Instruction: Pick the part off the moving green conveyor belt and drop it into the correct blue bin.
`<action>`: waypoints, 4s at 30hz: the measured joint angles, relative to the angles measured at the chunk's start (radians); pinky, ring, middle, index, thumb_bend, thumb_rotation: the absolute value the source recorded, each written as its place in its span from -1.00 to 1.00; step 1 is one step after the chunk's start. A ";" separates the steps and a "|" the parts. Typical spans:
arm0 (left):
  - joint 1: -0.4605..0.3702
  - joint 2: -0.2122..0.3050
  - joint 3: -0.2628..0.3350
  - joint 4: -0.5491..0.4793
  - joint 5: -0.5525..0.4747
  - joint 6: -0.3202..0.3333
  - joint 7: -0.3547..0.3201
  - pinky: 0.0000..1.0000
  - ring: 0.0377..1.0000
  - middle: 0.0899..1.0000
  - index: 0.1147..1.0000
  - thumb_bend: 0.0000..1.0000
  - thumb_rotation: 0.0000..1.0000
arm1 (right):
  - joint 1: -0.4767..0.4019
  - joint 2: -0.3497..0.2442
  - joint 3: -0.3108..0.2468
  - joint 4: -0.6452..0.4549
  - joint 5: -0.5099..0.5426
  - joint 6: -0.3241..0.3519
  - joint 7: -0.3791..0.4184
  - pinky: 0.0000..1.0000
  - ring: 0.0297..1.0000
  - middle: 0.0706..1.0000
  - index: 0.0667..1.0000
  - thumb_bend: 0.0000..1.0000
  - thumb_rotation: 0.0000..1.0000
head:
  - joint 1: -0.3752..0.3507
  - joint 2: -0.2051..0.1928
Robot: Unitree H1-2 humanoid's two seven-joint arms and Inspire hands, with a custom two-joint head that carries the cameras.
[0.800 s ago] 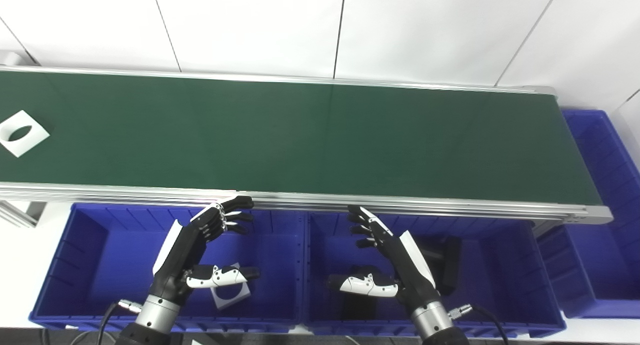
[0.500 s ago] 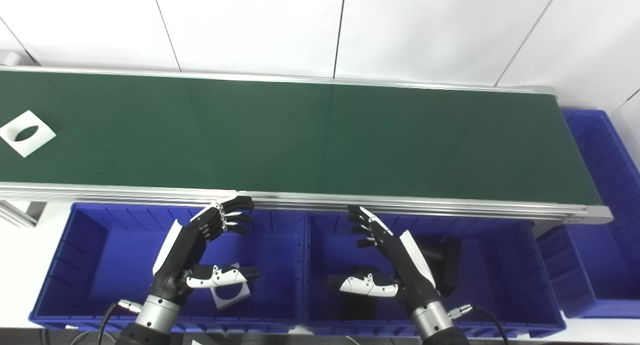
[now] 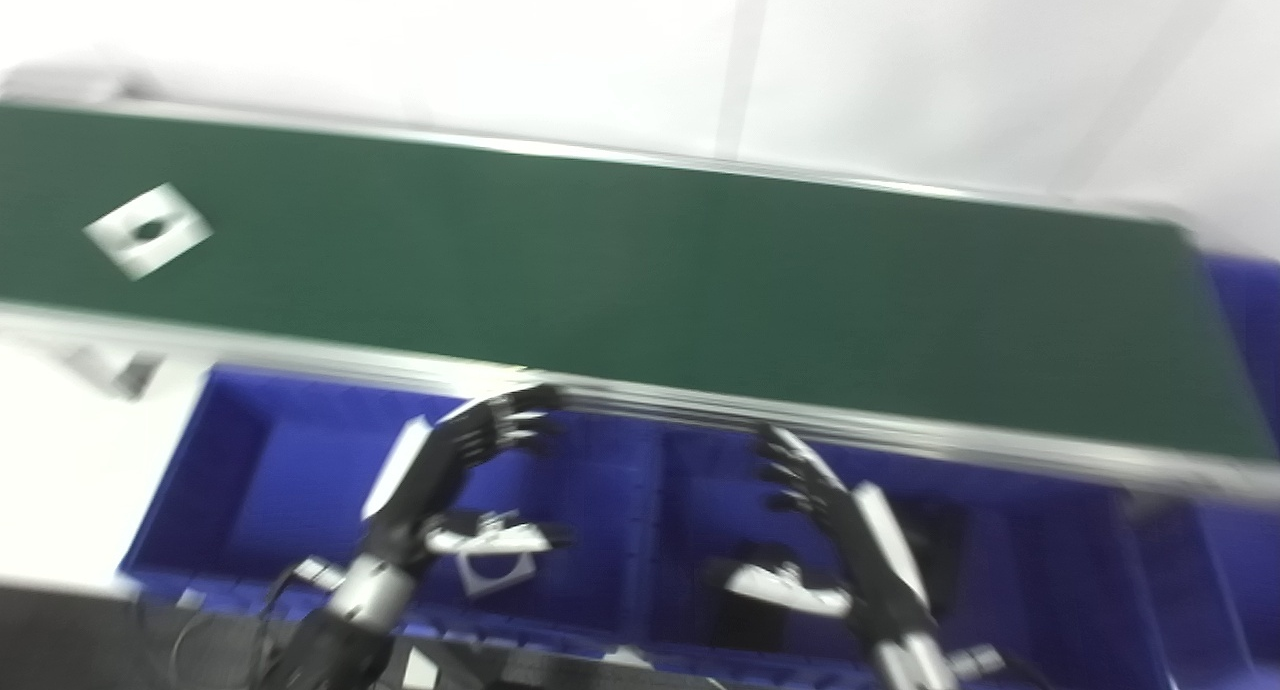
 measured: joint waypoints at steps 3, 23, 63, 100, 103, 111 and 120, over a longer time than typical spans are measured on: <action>0.000 -0.019 -0.022 0.018 0.023 -0.003 0.009 0.15 0.36 0.52 0.44 0.66 -0.74 | 0.001 -0.024 -0.013 0.012 0.021 -0.034 0.000 0.47 0.65 0.72 0.80 0.56 -0.46 | 0.055 -0.043; -0.008 -0.014 -0.080 0.089 0.062 -0.004 0.084 0.12 0.34 0.52 0.42 0.71 -0.62 | 0.003 -0.033 -0.023 0.087 0.038 -0.104 -0.003 0.44 0.63 0.70 0.77 0.59 -0.53 | 0.042 -0.170; -0.039 -0.039 0.010 -0.057 -0.081 -0.005 0.065 0.01 0.22 0.40 0.32 0.85 -0.65 | -0.045 0.003 -0.042 0.245 0.060 -0.222 -0.016 0.47 0.66 0.72 0.76 0.63 -0.89 | 0.092 -0.290; -0.301 0.054 0.129 -0.162 0.303 0.267 0.110 0.75 0.81 0.85 0.76 0.52 -0.40 | -0.081 0.011 -0.062 0.354 0.039 -0.327 -0.056 0.29 0.54 0.65 0.74 0.69 -0.97 | 0.105 -0.316; -0.321 0.077 0.136 -0.170 0.324 0.310 0.110 0.80 0.85 0.87 0.79 0.49 -0.38 | -0.085 0.011 -0.062 0.362 0.038 -0.343 -0.056 0.31 0.54 0.65 0.74 0.71 -0.99 | 0.106 -0.318; -0.354 0.161 0.158 -0.172 0.410 0.389 0.113 0.69 0.83 0.91 0.82 0.50 -0.36 | -0.094 0.015 -0.064 0.388 0.038 -0.369 -0.057 0.29 0.52 0.64 0.73 0.72 -1.00 | 0.105 -0.322; -0.420 0.199 0.170 -0.086 0.455 0.434 0.132 0.79 0.92 0.95 0.84 0.51 -0.55 | -0.098 0.023 -0.064 0.393 0.029 -0.375 -0.063 0.26 0.50 0.62 0.71 0.73 -1.00 | 0.103 -0.327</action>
